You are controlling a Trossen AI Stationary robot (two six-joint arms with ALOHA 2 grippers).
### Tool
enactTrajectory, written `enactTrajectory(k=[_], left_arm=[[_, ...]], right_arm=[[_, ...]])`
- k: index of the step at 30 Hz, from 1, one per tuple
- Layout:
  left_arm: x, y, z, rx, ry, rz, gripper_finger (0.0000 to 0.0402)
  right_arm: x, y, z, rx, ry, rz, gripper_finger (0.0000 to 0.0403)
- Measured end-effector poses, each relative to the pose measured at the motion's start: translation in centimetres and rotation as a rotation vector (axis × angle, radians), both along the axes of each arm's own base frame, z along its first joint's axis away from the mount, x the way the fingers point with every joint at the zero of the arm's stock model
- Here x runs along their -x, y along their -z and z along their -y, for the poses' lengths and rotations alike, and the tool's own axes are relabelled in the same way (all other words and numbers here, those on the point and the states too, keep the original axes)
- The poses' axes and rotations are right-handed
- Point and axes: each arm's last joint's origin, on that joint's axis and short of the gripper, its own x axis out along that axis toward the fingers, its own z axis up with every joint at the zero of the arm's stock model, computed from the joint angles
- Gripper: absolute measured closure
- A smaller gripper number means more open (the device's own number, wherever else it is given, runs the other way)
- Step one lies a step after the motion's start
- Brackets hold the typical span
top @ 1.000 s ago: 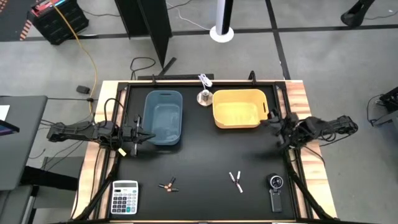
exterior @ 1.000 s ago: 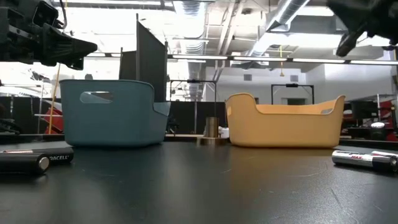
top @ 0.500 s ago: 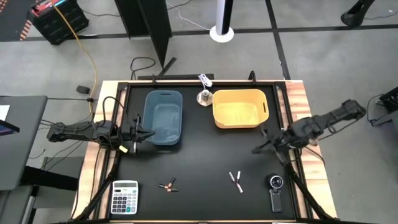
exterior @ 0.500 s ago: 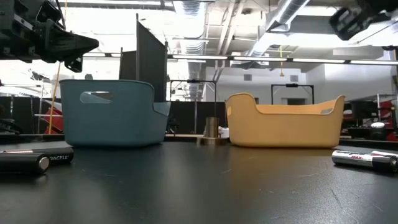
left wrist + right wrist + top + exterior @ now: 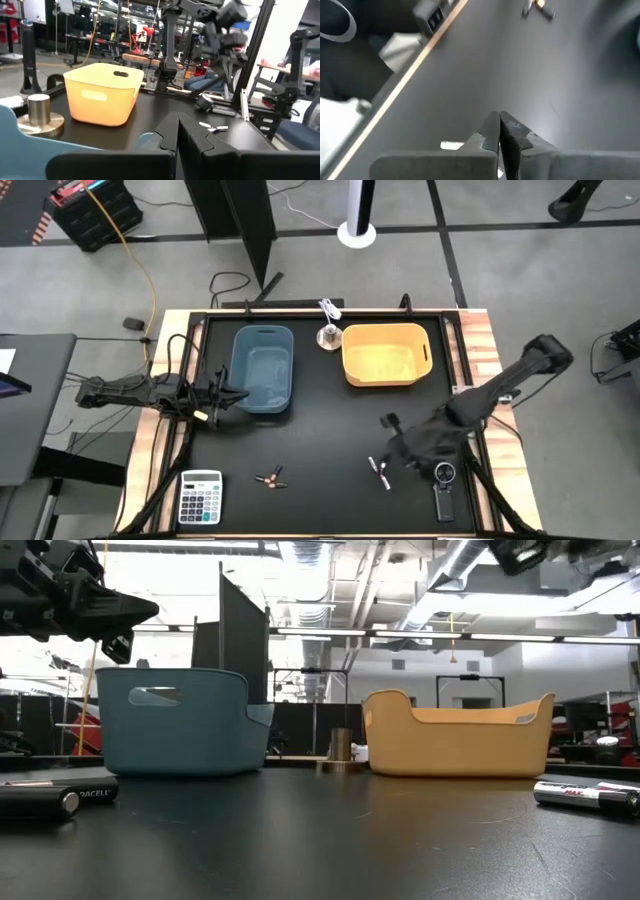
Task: Sort batteries
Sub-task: Put the top right silver battery into the yellow bin
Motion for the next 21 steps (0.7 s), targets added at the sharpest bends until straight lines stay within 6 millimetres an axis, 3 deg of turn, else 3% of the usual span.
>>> enactTrajectory(k=[4, 13, 17, 21], left_arm=[[0.0, 0.0, 0.0, 0.029, 0.003, 0.001, 0.0401], [0.0, 0.2, 0.0, 0.032, 0.004, -0.023, 0.0401], [0.0, 0.3, 0.0, 0.032, 0.004, -0.026, 0.0401], [0.0, 0.3, 0.0, 0.032, 0.004, -0.026, 0.0401]], right_arm=[[-1.8, 2.1, -0.8, 0.077, 0.013, -0.13, 0.0329], [-2.9, 7.4, -1.5, 0.271, -0.035, -0.34, 0.0194], [-3.1, 9.5, -1.6, 0.352, -0.083, -0.429, 0.017], [-3.2, 10.8, -1.7, 0.382, -0.099, -0.468, 0.0172]])
